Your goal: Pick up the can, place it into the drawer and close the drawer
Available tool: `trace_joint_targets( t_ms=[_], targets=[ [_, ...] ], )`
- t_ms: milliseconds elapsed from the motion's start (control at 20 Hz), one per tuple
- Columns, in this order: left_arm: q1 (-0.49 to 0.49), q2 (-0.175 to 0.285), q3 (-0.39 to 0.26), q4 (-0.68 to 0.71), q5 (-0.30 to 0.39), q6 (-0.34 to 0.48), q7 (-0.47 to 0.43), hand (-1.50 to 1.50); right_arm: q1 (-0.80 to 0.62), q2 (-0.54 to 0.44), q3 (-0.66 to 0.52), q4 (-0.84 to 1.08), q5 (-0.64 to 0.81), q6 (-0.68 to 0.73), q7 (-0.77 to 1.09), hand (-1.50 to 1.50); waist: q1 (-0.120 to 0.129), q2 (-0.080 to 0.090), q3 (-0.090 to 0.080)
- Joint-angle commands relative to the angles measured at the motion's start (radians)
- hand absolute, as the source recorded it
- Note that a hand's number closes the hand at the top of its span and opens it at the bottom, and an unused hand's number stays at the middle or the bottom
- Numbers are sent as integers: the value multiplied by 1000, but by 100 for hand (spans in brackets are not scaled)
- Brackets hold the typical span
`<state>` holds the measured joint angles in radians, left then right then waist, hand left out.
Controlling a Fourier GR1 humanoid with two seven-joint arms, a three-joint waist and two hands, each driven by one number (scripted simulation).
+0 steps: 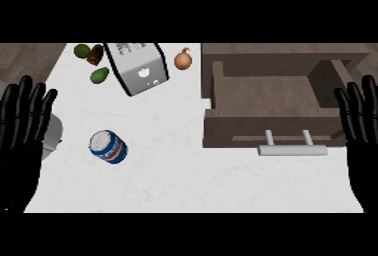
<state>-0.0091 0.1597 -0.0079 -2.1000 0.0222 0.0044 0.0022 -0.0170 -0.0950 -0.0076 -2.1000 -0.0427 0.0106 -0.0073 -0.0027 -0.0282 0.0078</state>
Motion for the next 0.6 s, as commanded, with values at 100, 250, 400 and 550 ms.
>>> trace_joint_targets(
  t_ms=[100, 250, 400, 550],
  targets=[
    [87, 21, 70, -106, 97, -60, 37, -150, 4, -13, -60, 14, -21, 9, -13, -150, 7, 27, -8],
    [175, 31, 168, 9, 190, -149, -117, -150, -25, 14, -25, 51, 12, -13, -11, -150, 11, 28, -8],
    [193, 28, 212, 63, 175, -5, 192, -150, 96, 27, -39, 38, 40, -84, 184, -150, 8, 30, -9],
    [175, 30, 199, -1, 185, 10, 284, -150, 58, 13, -74, 66, 17, -84, 215, -150, 6, 28, -8]
  ],
)
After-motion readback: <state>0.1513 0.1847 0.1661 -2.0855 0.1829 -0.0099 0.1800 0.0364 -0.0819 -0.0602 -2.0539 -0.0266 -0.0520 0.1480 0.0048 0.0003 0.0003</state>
